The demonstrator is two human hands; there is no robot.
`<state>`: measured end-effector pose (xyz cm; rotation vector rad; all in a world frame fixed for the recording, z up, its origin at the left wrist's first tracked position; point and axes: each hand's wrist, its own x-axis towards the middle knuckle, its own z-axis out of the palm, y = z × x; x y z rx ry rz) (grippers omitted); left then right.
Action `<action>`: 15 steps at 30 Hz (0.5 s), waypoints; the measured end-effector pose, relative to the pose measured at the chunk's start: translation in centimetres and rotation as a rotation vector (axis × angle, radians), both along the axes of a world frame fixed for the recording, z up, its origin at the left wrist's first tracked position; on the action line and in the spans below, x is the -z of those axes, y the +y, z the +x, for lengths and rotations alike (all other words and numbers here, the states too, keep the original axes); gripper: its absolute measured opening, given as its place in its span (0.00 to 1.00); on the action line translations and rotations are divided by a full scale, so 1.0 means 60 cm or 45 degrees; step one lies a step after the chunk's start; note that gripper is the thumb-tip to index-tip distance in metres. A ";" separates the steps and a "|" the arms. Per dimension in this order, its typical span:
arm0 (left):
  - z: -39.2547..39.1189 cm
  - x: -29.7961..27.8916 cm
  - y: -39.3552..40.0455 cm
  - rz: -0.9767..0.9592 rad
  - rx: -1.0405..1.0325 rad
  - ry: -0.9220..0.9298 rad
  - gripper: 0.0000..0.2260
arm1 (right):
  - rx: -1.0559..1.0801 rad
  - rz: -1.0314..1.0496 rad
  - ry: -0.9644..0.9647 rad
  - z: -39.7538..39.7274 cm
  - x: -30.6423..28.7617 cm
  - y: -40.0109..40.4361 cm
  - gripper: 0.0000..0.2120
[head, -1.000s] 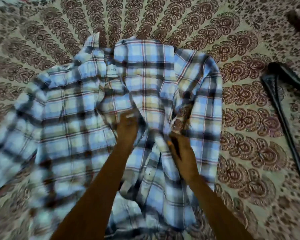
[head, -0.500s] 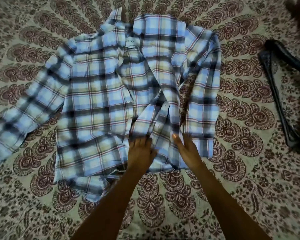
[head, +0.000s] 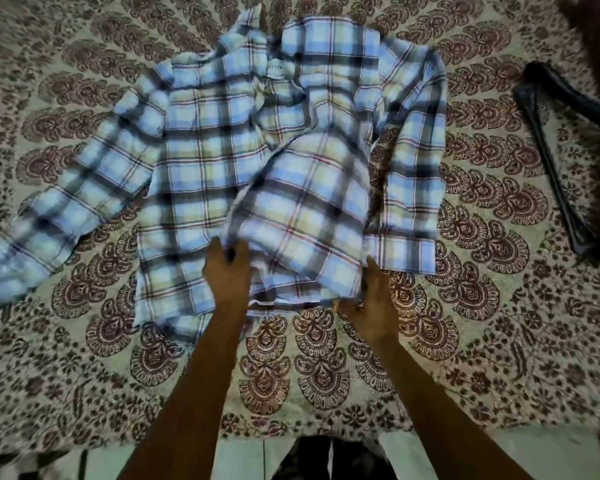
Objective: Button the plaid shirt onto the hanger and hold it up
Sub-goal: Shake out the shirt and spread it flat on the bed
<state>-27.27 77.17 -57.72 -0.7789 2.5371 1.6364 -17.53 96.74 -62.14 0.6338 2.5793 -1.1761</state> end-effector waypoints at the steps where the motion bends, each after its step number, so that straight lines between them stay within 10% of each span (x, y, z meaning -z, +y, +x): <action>1: 0.010 0.014 -0.030 -0.043 0.034 -0.168 0.14 | 0.017 0.069 -0.042 -0.009 0.004 -0.011 0.48; 5: 0.044 0.061 -0.076 -0.022 0.401 -0.779 0.11 | 0.129 0.228 -0.088 -0.043 -0.003 -0.032 0.42; 10: 0.056 0.065 -0.078 0.109 0.517 -0.863 0.06 | -0.249 0.573 0.104 -0.026 -0.043 0.020 0.19; 15: 0.094 0.046 -0.080 -0.086 0.820 -0.849 0.14 | -0.562 1.049 -0.268 0.035 -0.019 0.083 0.24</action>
